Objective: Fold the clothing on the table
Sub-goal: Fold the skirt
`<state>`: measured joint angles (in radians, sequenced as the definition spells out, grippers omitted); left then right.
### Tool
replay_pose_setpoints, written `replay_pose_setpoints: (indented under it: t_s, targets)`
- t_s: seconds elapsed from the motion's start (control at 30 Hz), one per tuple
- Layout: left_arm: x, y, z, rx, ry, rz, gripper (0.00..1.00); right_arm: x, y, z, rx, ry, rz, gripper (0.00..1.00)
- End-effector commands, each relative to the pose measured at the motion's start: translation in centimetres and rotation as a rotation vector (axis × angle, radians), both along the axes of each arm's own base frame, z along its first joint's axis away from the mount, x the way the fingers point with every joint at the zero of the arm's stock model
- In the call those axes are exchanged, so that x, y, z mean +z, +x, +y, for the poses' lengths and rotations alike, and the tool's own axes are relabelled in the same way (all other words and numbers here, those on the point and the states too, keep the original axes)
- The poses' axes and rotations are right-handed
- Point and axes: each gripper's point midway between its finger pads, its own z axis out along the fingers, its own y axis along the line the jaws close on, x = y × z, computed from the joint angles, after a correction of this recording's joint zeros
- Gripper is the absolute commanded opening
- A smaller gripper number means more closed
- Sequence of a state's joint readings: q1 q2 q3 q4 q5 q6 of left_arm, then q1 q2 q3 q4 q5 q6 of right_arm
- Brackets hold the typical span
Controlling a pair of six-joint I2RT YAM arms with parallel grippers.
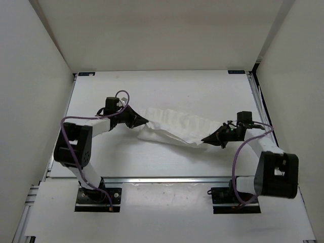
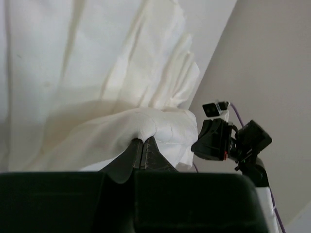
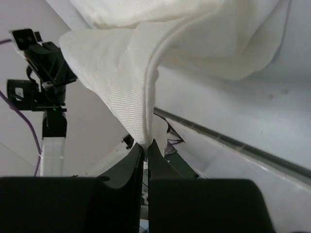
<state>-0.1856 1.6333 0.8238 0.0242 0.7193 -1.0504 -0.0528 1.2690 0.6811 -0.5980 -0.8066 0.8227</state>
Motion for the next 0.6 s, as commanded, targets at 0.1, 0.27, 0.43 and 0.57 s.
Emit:
replay_pose_setpoints:
  t_s: [0.1,0.27,0.43,0.57]
  targets:
    - [-1.7,7.2,0.0,0.145,0.047,-0.031,0.07,-1.4,8.2,-2.0,-0.166,0.024,-0.093,0.11]
    - [-0.9,12.2,-0.3,0.248,-0.083,-0.064,0.13,-0.2,16.5,-5.5,-0.290,-0.079,-0.296,0.40]
    - [1.4,14.8,-1.0,0.333,-0.346,-0.095,0.18,2.3,22.0,-7.1,-0.371,-0.033,-0.486,0.49]
    - [5.1,15.6,-0.5,0.339,-0.467,-0.159,0.23,3.7,21.2,-5.7,-0.305,-0.047,-0.529,0.48]
